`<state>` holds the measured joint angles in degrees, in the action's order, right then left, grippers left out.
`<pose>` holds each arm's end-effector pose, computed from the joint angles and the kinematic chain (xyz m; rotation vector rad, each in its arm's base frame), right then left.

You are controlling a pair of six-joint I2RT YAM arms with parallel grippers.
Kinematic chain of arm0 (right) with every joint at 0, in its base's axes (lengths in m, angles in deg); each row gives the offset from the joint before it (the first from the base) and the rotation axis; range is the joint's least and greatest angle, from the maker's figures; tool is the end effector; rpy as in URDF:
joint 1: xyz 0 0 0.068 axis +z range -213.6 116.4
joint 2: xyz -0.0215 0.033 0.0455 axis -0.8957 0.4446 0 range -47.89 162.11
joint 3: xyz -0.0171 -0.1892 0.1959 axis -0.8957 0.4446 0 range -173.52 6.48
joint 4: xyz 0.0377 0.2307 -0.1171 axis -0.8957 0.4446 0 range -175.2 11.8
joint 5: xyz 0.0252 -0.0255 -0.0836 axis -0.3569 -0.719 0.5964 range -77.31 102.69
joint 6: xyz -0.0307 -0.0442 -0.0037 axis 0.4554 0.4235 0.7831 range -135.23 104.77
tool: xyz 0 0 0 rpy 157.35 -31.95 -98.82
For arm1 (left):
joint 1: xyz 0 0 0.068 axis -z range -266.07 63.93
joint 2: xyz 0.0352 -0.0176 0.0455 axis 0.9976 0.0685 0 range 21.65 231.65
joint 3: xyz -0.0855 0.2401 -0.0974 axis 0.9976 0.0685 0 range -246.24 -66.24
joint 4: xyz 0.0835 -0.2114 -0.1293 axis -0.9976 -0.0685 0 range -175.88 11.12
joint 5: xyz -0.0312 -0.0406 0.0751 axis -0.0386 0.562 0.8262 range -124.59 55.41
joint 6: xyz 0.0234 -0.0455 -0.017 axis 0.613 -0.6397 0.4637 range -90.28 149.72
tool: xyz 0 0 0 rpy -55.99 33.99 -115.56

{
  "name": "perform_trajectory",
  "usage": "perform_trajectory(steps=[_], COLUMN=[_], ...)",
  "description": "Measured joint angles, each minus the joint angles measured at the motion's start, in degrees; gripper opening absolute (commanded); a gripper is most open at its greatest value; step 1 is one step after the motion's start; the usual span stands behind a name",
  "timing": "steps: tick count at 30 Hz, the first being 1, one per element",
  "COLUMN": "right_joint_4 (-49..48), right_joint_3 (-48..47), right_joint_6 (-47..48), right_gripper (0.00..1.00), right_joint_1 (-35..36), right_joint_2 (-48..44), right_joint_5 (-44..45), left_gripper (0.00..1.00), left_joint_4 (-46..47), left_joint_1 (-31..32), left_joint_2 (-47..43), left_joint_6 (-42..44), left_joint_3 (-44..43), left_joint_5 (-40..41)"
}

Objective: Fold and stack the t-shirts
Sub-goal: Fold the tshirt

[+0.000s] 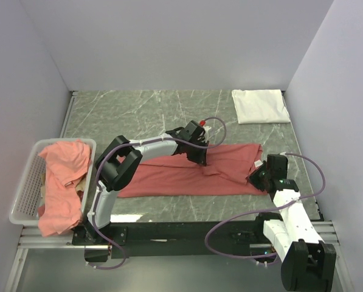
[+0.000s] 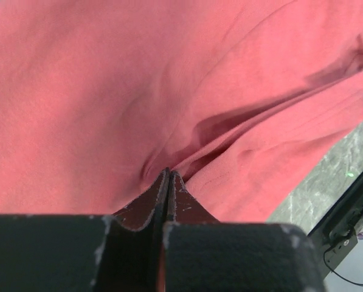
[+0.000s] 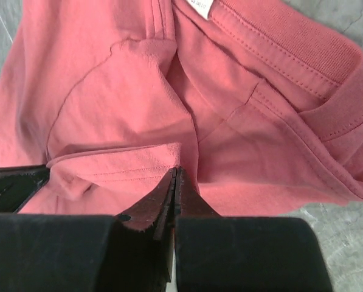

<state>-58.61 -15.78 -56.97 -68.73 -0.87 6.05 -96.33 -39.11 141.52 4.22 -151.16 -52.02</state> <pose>0.1556 -0.0098 0.1731 0.9496 2.3188 0.4139 0.3010 -0.3380 0.1657 0.6307 2.5833 -0.8627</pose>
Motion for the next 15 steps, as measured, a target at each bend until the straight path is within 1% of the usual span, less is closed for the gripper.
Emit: perform_trajectory(steps=[2,3,4,5,6,7,8,11,14,15], right_joint_4=[-0.5,-0.5,-0.5,-0.5,-0.4,0.0,0.6,2.8,3.3,3.2], right_joint_3=[0.1,0.2,0.2,0.2,0.1,-0.1,-0.5,-3.4,-7.6,-9.0], right_joint_6=[-0.6,-0.7,-1.0,-1.5,-1.4,-1.5,-1.4,-1.1,-1.0,-1.1], right_gripper=[0.10,0.16,0.35,0.43,0.56,0.60,0.62,0.64,0.64,0.64], right_joint_1=[0.0,0.0,0.0,0.0,0.0,0.0,-0.1,-0.1,0.2,0.7], right_joint_2=[0.2,0.2,0.2,0.2,0.2,0.2,0.2,-0.3,-0.9,-0.7], right_joint_5=[0.5,0.8,1.2,1.6,2.2,2.7,3.1,4.2,4.2,4.3], left_gripper=[0.11,0.20,0.25,0.30,0.37,0.40,0.42,0.43,0.40,0.35], left_joint_4=[-0.3,-0.5,-0.5,-0.6,-0.6,-0.5,-0.6,-0.9,-1.5,-1.4], left_joint_1=[-0.1,-0.1,-0.1,-0.2,-0.3,-0.5,-0.6,-1.5,-2.3,-2.6], left_joint_2=[0.0,0.0,0.0,0.0,0.0,-0.1,-0.3,-2.6,-7.3,-8.9], left_joint_6=[0.3,0.5,0.8,1.0,0.9,0.8,0.7,-0.2,-1.7,-2.4], left_joint_3=[-0.7,-1.1,-1.5,-1.8,-2.0,-2.0,-1.9,-0.2,1.7,2.1], left_joint_5=[-0.3,-0.3,-0.3,-0.2,-0.2,-0.1,-0.1,1.2,3.9,4.5])
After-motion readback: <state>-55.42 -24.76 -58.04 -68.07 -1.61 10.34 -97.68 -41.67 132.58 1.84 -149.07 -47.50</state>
